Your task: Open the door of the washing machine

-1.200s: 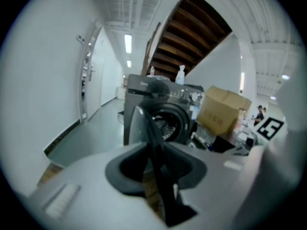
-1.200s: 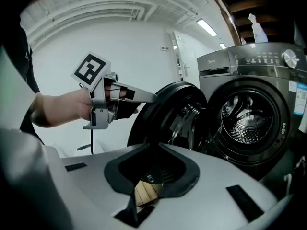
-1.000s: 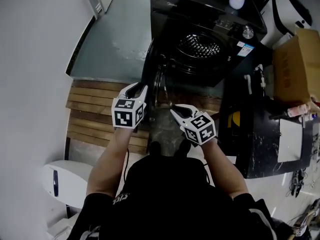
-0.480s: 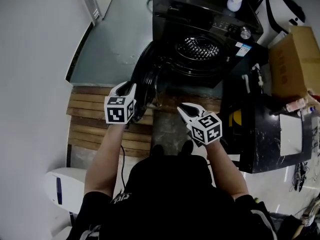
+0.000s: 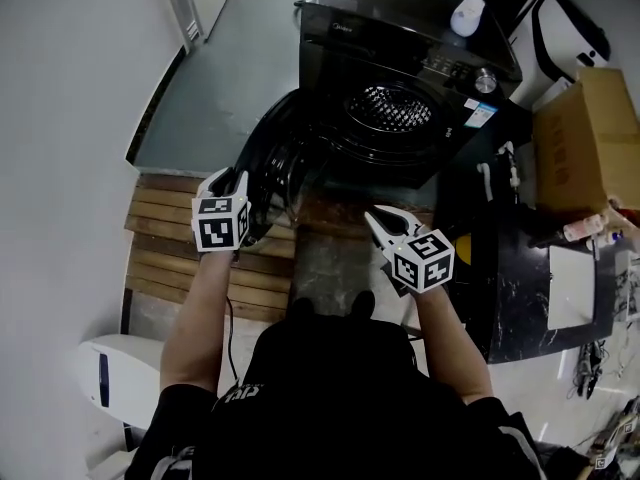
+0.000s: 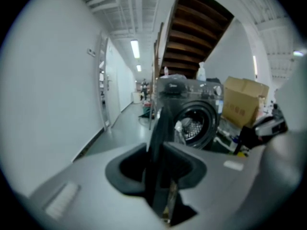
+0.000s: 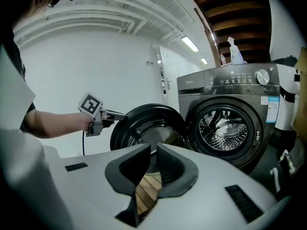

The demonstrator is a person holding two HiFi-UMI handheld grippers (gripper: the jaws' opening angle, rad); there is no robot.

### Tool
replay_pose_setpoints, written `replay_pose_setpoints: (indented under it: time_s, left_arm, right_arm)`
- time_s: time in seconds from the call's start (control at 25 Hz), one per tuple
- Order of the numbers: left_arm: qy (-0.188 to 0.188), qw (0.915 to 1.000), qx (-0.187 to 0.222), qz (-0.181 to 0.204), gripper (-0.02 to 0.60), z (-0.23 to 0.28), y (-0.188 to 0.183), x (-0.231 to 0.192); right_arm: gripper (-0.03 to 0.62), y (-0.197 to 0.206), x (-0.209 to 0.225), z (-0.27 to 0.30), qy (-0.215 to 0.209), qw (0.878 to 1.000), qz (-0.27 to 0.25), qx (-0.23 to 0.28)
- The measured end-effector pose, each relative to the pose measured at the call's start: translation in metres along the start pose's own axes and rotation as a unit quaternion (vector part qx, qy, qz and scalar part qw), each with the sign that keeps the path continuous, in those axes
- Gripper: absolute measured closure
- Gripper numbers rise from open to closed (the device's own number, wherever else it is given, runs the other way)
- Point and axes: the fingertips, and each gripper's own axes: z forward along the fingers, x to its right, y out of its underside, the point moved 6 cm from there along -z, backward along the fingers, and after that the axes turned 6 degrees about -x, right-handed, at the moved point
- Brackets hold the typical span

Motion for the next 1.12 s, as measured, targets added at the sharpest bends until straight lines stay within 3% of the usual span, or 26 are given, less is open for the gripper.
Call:
replay_pose_setpoints:
  time_s: [0.12, 0.2, 0.32, 0.6, 0.92, 1.12]
  left_arm:
    - [-0.061, 0.9969, 0.022, 0.044, 0.482, -0.008, -0.016, 0.01]
    - [-0.077, 0.9938, 0.052, 0.062, 0.482, -0.014, -0.034, 0.027]
    - [-0.048, 0.9953, 0.074, 0.042, 0.485, -0.01, -0.056, 0.055]
    - [0.052, 0.9955, 0.077, -0.016, 0.498, 0.024, -0.085, 0.116]
    - [0.091, 0.9926, 0.08, 0.004, 0.524, 0.048, -0.111, 0.186]
    - [0.083, 0.9926, 0.079, 0.042, 0.537, 0.054, -0.118, 0.224]
  right_arm:
    - [0.563, -0.005, 0.019, -0.011, 0.007, 1.0, 0.001, 0.007]
    - [0.563, -0.005, 0.035, -0.018, 0.01, 1.0, 0.006, 0.011]
    - [0.565, -0.004, 0.06, -0.024, 0.014, 1.0, 0.012, 0.014]
    - [0.574, -0.012, 0.109, -0.038, 0.016, 0.999, 0.018, 0.028]
    - [0.588, -0.011, 0.158, -0.069, 0.027, 0.998, 0.026, 0.042]
    - [0.599, 0.0, 0.179, -0.092, 0.028, 0.998, 0.038, 0.05]
